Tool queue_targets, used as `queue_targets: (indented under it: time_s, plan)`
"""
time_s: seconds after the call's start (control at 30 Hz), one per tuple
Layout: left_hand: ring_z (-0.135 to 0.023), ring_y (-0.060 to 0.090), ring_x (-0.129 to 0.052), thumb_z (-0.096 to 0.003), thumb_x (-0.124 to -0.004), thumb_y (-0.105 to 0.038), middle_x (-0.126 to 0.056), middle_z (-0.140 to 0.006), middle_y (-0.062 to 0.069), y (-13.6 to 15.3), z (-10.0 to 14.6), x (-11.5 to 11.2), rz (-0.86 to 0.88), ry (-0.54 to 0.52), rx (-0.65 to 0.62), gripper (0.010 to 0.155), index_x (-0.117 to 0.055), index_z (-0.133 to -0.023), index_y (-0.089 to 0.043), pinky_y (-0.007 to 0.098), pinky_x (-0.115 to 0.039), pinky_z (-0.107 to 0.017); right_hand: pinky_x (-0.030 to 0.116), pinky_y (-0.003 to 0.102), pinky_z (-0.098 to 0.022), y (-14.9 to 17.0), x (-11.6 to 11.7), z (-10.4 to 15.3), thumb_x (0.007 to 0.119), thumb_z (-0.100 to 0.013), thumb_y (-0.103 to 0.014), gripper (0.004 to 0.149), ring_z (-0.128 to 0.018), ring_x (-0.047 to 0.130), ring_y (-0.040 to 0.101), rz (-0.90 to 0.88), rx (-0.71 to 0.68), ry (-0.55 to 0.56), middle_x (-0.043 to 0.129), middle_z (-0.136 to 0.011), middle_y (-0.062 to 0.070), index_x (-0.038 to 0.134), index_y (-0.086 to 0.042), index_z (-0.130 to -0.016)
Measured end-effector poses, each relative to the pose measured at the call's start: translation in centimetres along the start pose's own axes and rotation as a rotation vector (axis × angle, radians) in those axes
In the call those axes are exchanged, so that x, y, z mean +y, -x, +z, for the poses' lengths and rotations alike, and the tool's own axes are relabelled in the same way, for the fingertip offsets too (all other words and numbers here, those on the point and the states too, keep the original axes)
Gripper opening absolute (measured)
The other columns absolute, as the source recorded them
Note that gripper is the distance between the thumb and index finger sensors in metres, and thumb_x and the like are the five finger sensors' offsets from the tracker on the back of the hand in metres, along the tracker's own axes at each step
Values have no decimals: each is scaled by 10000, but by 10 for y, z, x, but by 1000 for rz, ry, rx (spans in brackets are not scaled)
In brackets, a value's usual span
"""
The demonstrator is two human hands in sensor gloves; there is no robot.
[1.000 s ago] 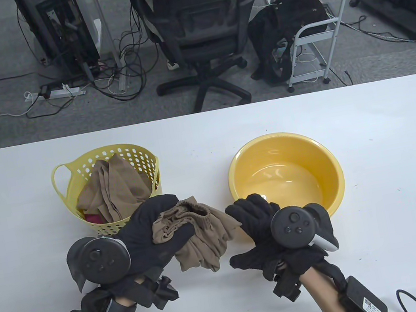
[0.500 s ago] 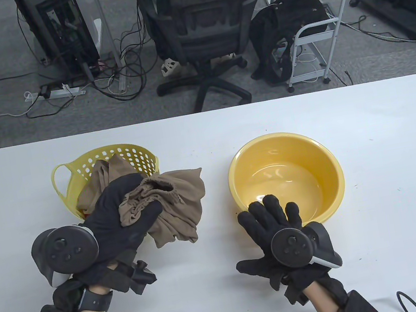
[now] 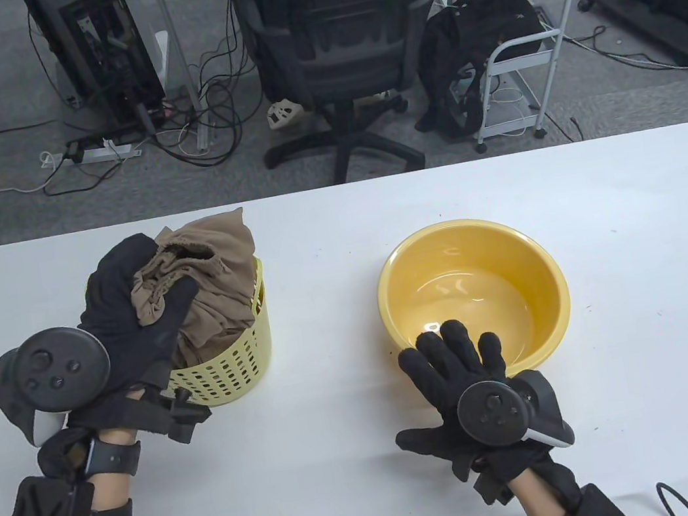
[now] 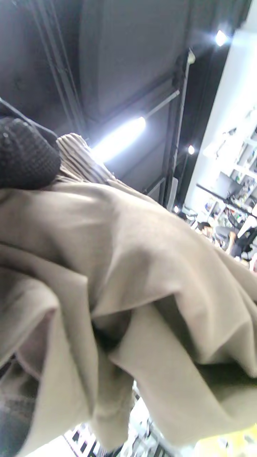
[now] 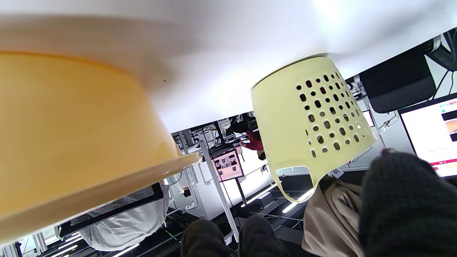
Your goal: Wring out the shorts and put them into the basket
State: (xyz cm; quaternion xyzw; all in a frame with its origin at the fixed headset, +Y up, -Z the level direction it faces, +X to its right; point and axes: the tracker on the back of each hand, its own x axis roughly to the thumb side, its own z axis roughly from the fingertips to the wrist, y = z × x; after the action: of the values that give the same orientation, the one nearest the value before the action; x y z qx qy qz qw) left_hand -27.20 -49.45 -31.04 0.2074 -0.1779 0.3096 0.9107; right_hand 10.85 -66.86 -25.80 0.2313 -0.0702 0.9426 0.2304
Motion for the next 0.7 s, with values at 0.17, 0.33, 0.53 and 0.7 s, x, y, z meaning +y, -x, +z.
queue_targets:
  time_s: [0.17,0.33,0.53,0.7]
  plan:
    - [-993,492,-633,-588,-753,-431,-489,-1182,135,17,-4,-19,-65,53,63,627,-384,-1072,-278,702,-447,-723,222,803,-633,0,-1,2,860,-394,-708,1005,-1036,252,557,0,-8,0,397,-1136,268,460,-130,-1112]
    - [-1006,491,-636,-583,-741,-443,-498,-1188,134,38,-5,-39,-78,100,158,628,-390,-1077,-278,708,-433,-715,221,801,-634,-1,-1,3,860,-394,-708,1002,-1036,254,558,3,-18,1,407,-1133,265,464,-131,-1111]
    - [-1016,503,-635,-578,-742,-478,-556,-1177,146,57,-2,-54,-97,129,246,639,-420,-1084,-259,728,-416,-700,223,800,-635,-2,-1,4,862,-393,-706,1004,-1036,257,557,5,-23,-1,418,-1129,267,466,-127,-1111]
    - [-1010,528,-644,-581,-741,-495,-631,-1149,168,68,1,-65,-148,181,298,618,-493,-1081,-231,749,-418,-677,224,798,-635,-2,-1,4,863,-392,-706,1001,-1036,262,556,10,-26,-4,409,-1133,267,470,-129,-1109]
